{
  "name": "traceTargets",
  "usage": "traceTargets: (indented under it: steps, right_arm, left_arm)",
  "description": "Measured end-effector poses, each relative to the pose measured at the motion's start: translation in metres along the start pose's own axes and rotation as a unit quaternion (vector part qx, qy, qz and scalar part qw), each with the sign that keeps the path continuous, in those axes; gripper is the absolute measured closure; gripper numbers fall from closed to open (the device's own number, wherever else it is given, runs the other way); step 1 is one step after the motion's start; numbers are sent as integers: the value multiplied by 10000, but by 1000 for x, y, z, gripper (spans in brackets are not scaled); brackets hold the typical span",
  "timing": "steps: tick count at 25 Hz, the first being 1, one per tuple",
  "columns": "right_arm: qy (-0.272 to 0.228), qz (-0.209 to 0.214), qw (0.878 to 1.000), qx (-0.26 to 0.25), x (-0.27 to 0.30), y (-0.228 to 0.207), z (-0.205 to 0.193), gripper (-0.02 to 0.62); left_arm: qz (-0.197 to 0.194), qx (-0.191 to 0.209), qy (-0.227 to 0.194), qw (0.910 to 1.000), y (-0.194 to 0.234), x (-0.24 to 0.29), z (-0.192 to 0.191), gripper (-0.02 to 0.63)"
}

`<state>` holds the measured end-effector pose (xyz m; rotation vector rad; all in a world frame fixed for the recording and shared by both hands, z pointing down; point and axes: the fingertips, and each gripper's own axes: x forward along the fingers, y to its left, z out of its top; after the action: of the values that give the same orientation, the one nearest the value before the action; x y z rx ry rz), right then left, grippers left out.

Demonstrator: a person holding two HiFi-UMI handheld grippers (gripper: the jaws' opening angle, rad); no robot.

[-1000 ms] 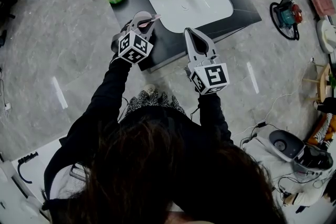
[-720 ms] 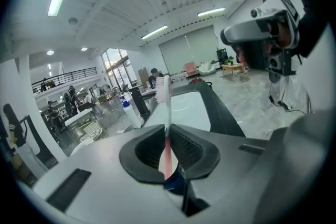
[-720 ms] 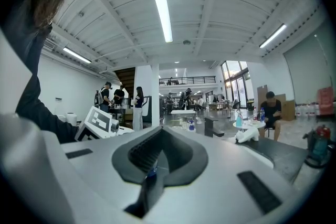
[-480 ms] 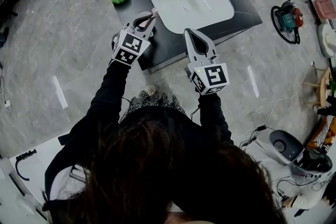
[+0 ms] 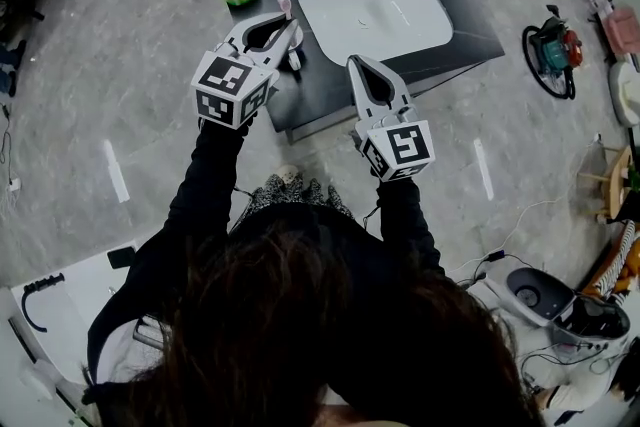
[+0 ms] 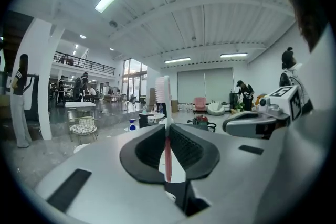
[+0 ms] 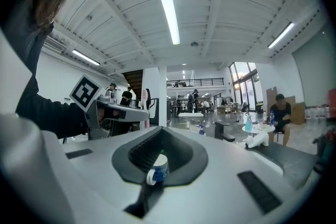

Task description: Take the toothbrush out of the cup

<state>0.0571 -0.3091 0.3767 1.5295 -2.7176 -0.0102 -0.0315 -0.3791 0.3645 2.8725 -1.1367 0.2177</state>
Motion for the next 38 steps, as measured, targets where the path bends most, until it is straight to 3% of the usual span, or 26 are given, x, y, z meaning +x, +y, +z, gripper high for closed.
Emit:
traceTargets:
  steps: [13, 18, 27, 38]
  right_arm:
    - [320, 686, 9970, -132, 9, 36, -11, 589]
    - [522, 899, 9945, -121, 13, 48, -16, 515]
    - [629, 983, 9930, -199, 10, 56, -19, 514]
    - [629, 970, 9929, -271, 10, 55, -20, 529]
  left_arm:
    - [-232, -208, -51, 9995, -40, -28, 33, 572]
    - [-418, -220, -63, 9989, -54, -34, 47, 572]
    - [-798, -202, 13, 9966, -86, -38, 57, 572]
    - [-941, -223, 58, 9953, -95, -37, 58, 572]
